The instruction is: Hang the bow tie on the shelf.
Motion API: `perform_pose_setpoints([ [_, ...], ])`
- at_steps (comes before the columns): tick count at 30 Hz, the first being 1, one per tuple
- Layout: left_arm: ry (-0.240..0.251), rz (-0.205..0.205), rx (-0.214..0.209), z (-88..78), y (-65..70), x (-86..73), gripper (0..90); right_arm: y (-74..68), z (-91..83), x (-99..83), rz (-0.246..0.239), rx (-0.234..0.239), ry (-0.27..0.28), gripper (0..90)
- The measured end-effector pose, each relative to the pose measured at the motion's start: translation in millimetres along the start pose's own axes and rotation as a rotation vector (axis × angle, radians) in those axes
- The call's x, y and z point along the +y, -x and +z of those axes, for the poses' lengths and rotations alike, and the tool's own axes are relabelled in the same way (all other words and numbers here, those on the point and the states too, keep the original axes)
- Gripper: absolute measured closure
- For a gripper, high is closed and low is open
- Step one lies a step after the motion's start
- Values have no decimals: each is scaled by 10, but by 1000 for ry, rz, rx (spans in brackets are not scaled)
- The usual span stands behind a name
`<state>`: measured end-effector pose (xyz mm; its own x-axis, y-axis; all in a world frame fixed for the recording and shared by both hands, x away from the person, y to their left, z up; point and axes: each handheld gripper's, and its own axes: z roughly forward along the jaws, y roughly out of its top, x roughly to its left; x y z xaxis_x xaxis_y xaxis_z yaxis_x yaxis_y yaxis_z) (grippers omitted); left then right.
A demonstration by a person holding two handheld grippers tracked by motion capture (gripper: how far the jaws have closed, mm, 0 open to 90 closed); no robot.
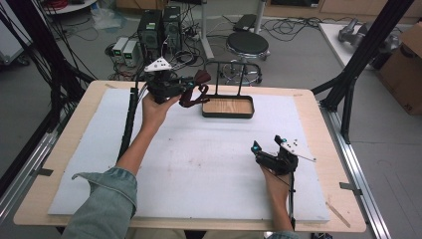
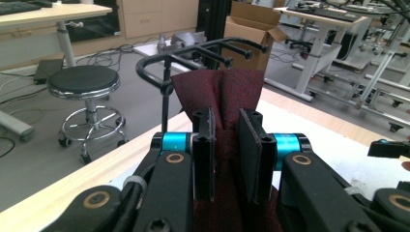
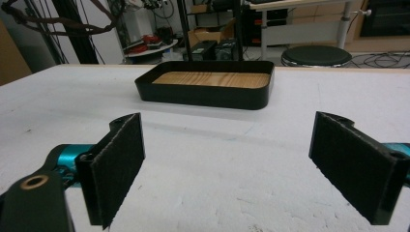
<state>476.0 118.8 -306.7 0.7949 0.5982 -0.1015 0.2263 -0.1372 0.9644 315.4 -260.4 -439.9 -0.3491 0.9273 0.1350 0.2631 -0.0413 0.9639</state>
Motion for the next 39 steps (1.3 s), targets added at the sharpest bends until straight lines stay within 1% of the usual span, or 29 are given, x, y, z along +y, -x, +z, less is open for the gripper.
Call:
perform_pose_setpoints([
  [1,-6,1,2,17,4,11,763,0,0,0,3,2,0,118],
  [4,3,5,-7,66,23,50,763,5,2,-1,2,3,2,118],
  [5,1,12,-5,83,28,64,763,6,3,-1,1,4,2,118],
  [7,0,12,-4,116,31,93,763,5,2,-1,2,4,3,118],
  [9,7,9,-6,140,11,121,763,7,2,-1,3,6,2,118],
  [12,19,-10,-10,170,-22,147,763,10,4,-1,3,5,4,118],
  [18,25,-33,-16,284,-82,161,763,15,8,-2,10,10,6,118],
  [20,25,-25,-12,324,-97,180,763,18,9,-3,13,13,6,118],
  [23,40,-31,-8,367,-130,213,763,17,10,-3,14,13,4,118],
  [25,54,-39,-13,387,-163,234,763,26,15,-3,9,15,9,118],
  [27,53,-40,1,423,-189,251,763,26,13,-3,21,19,4,118],
  [29,50,-37,24,457,-211,258,763,26,13,-3,26,20,4,118],
  [31,57,-43,23,478,-244,261,763,28,13,-3,24,22,3,118],
  [37,58,-85,44,507,-339,237,762,28,15,-3,18,25,5,118],
  [39,51,-75,65,508,-350,226,760,28,12,-3,22,25,3,118],
])
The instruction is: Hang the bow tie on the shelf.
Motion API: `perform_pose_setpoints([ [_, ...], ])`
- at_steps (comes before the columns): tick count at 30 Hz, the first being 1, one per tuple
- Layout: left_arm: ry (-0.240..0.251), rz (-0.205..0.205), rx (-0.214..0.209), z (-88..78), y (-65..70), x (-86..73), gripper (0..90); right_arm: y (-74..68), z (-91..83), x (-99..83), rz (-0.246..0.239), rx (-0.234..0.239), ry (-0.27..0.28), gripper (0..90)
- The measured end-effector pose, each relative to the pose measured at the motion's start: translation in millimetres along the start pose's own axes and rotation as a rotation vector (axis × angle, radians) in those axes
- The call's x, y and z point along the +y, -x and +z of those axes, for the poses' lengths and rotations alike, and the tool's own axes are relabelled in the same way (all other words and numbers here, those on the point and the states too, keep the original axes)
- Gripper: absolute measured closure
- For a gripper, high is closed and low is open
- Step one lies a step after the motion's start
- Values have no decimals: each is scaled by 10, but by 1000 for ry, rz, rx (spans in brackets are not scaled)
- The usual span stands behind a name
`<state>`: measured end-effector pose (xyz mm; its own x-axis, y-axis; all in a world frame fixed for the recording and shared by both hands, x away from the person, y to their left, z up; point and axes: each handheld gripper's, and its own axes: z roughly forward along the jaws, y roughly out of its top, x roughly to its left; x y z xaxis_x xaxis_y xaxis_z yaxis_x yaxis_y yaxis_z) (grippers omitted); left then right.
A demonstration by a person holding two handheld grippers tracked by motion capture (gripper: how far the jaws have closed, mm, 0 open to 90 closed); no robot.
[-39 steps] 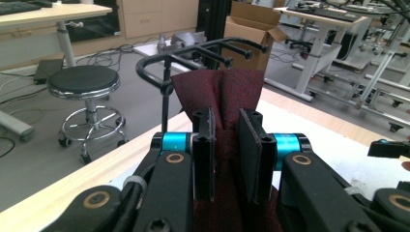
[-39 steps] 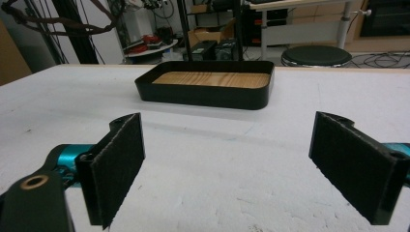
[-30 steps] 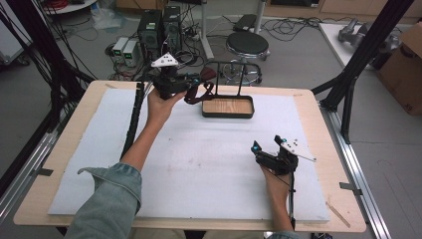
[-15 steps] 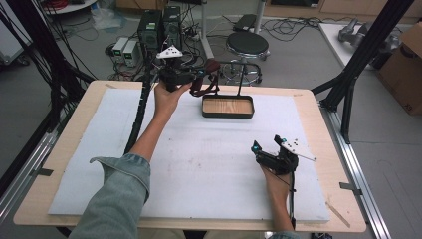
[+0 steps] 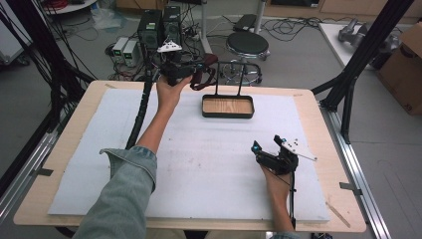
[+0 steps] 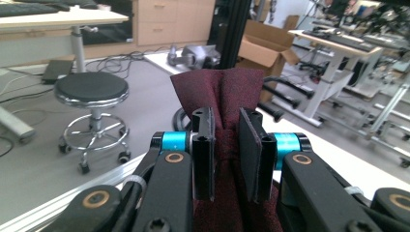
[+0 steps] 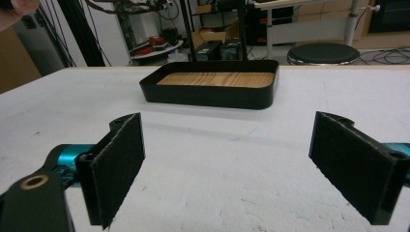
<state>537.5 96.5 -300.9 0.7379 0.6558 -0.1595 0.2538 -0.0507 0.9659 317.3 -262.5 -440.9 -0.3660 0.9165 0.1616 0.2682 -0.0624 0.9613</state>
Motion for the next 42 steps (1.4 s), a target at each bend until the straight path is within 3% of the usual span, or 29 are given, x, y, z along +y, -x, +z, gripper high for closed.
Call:
perform_pose_setpoints([
  [4,-3,18,20,-8,-5,-5,758,1,3,0,-9,-1,3,118],
  [29,-31,11,57,15,-99,-143,743,-8,6,-1,-12,4,0,118],
  [42,-48,48,78,-2,-83,-160,698,-9,6,-1,-10,4,-1,118],
])
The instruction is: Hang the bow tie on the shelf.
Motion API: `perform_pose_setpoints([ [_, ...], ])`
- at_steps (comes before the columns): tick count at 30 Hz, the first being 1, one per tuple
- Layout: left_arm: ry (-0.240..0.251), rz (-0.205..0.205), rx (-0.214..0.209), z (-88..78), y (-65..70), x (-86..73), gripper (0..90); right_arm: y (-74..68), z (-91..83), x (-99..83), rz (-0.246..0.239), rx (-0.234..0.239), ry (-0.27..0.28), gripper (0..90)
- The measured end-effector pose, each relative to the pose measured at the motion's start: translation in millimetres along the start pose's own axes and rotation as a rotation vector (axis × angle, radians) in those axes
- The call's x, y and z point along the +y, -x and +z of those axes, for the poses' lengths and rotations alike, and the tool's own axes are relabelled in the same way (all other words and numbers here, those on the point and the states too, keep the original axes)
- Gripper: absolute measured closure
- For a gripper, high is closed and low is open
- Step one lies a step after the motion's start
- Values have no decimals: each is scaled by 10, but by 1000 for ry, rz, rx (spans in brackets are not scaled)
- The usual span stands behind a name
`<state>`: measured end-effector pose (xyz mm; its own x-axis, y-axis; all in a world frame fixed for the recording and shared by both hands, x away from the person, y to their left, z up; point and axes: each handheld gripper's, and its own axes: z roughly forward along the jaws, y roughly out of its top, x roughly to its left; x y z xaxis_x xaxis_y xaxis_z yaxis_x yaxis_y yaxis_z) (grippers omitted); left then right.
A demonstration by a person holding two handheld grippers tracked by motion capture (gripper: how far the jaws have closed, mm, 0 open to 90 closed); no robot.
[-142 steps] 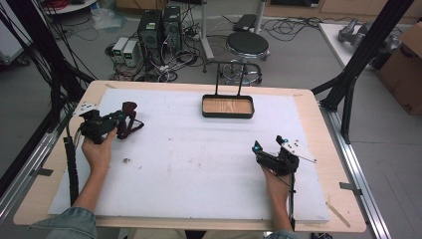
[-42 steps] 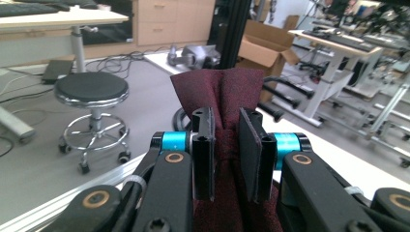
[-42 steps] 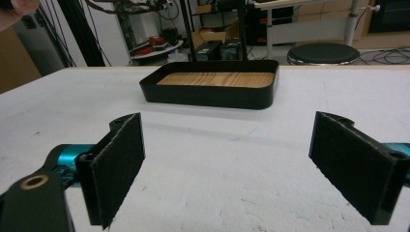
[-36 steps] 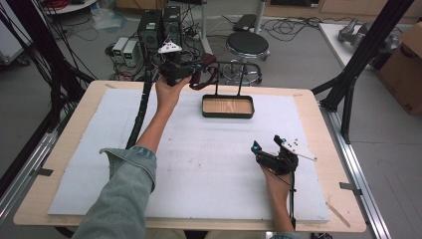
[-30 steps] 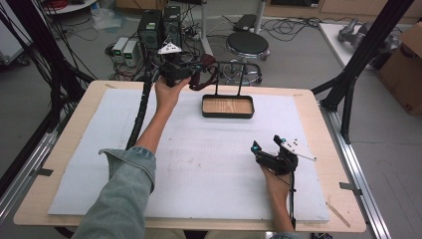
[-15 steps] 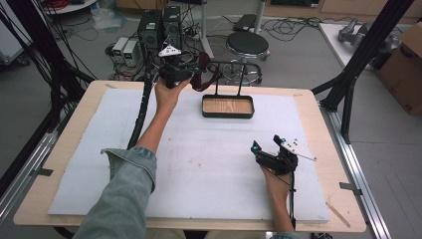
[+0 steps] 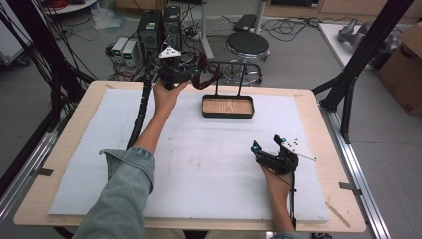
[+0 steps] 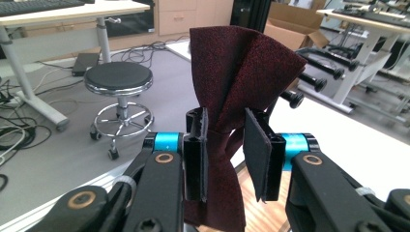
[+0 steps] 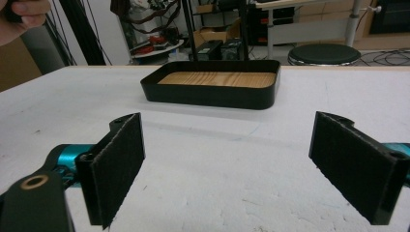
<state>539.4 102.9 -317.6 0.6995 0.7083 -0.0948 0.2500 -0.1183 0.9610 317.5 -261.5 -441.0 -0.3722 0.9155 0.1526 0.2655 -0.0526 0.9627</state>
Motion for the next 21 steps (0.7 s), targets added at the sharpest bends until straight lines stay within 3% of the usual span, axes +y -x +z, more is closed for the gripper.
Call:
perform_pose_setpoints([
  [9,9,21,0,-78,20,-13,620,-2,2,1,4,-2,0,118],
  [21,47,37,-11,-436,-50,-14,574,7,9,4,2,-3,3,118],
])
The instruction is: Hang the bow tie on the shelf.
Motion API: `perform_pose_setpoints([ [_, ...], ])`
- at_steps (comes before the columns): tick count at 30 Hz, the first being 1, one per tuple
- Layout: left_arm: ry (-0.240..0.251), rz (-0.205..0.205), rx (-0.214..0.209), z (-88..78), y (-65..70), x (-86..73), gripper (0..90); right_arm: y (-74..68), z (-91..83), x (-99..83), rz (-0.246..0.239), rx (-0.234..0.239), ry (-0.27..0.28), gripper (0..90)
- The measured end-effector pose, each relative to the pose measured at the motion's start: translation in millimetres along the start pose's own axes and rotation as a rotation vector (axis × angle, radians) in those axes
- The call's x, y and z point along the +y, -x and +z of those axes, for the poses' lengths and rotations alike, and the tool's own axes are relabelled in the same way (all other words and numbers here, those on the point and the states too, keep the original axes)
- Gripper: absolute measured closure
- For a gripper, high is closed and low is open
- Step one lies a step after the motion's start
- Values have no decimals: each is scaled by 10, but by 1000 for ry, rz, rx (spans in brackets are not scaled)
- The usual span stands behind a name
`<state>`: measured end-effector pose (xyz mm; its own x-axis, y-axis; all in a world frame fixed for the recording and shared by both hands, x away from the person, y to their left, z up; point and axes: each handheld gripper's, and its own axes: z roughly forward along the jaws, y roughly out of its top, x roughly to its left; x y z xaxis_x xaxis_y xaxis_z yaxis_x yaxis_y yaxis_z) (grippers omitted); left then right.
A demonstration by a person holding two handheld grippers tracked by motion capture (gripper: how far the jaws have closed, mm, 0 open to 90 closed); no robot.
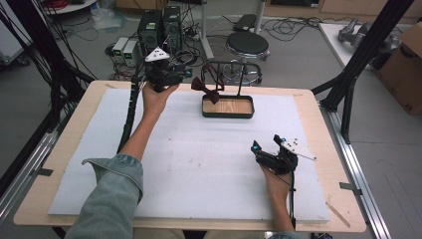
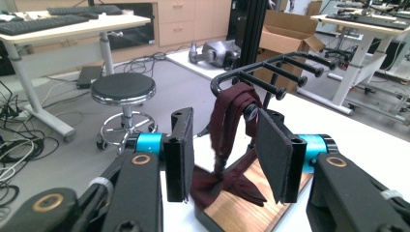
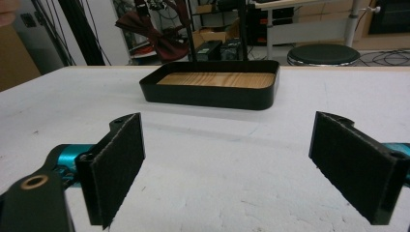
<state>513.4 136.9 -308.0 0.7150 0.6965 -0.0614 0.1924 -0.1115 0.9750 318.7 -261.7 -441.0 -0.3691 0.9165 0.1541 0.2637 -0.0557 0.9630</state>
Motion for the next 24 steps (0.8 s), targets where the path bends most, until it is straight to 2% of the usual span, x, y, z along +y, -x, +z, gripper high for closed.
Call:
perform_pose_setpoints([
  [9,12,28,23,-425,-103,-32,553,5,0,2,2,-3,-4,118],
  [15,6,20,18,-723,-188,-86,520,7,3,2,3,-6,-4,118],
  [16,3,19,20,-809,-205,-108,516,7,6,3,1,-6,-3,118],
  [18,-3,24,21,-870,-216,-127,506,6,7,3,1,-8,-4,118],
  [22,-35,63,46,-1063,-215,-198,478,7,7,3,1,-10,-5,118],
  [24,-43,65,46,-1147,-211,-240,463,6,9,3,1,-13,-8,118],
])
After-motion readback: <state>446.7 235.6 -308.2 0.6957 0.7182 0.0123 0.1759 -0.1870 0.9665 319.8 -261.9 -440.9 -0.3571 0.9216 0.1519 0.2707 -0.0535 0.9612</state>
